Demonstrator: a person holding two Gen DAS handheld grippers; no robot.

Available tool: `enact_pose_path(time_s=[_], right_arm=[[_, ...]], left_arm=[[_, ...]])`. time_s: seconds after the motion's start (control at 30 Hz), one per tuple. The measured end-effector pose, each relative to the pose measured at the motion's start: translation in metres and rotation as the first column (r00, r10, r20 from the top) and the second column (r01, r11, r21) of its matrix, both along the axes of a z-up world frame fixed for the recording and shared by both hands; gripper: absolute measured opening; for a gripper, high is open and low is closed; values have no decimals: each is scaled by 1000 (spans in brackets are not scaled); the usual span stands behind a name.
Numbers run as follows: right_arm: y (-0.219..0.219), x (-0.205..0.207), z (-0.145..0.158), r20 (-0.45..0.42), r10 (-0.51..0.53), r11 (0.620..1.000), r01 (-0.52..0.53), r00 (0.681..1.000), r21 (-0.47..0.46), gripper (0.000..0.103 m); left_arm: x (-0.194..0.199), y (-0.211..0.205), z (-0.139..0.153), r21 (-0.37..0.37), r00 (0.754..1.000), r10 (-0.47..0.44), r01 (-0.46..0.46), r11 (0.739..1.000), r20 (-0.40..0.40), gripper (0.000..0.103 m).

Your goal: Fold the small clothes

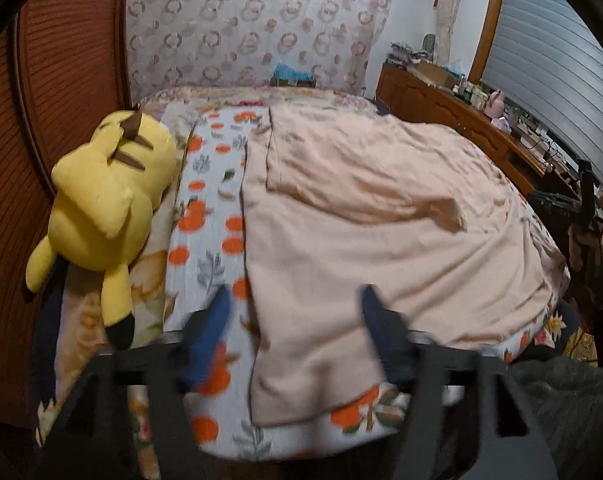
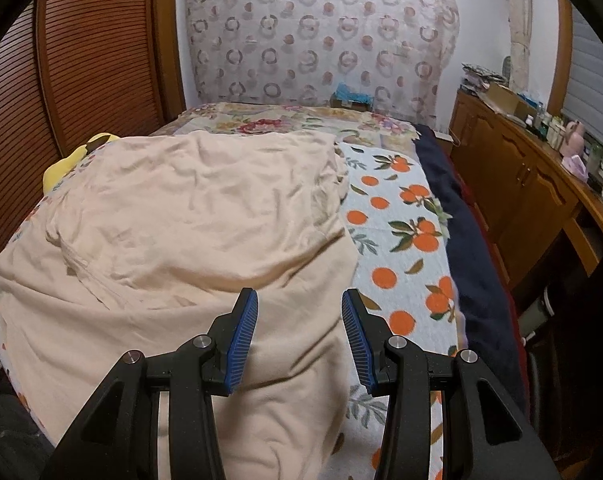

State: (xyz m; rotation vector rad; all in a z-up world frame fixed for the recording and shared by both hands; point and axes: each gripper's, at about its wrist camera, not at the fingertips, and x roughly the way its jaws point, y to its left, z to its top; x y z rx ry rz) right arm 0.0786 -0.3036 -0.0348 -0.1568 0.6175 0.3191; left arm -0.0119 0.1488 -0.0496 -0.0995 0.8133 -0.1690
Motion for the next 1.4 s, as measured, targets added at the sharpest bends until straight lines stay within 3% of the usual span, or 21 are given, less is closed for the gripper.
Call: enact_pose_path(time_s=[0.27, 0.6, 0.63, 0.7, 0.77, 1.07, 1.13, 1.17, 1.4], right_arm=[[15, 22, -7, -41, 18, 999, -17, 999, 35, 46], [36, 53, -14, -81, 14, 999, -11, 997, 36, 46], [37, 55, -15, -83, 14, 999, -11, 996, 34, 46], [39, 57, -16, -85, 14, 999, -12, 996, 31, 46], [40, 59, -17, -88, 16, 999, -13, 996, 30, 46], [39, 63, -19, -101, 27, 1000, -26, 995, 6, 46], [38, 64, -19, -107, 32, 999, -30, 994, 13, 46], [37, 65, -19, -108, 33, 999, -32, 994, 13, 46], [41, 67, -20, -103, 33, 999, -33, 994, 7, 46]], left_arm=[[53, -18, 2, 1, 1000, -24, 24, 1000, 19, 82], [118, -21, -15, -5, 999, -3, 2, 1000, -42, 82], [123, -21, -17, -7, 999, -10, 9, 1000, -46, 80], [132, -20, -23, -7, 998, -10, 10, 1000, -69, 64], [139, -19, -28, -5, 995, -5, 5, 1000, -99, 59], [153, -22, -40, 8, 989, -2, 3, 1000, -148, 55], [153, -24, -38, -23, 990, -39, 36, 999, -139, 33], [153, -26, -37, -28, 989, -59, 55, 998, -139, 17], [154, -37, -30, 2, 990, -82, 83, 997, -114, 13]])
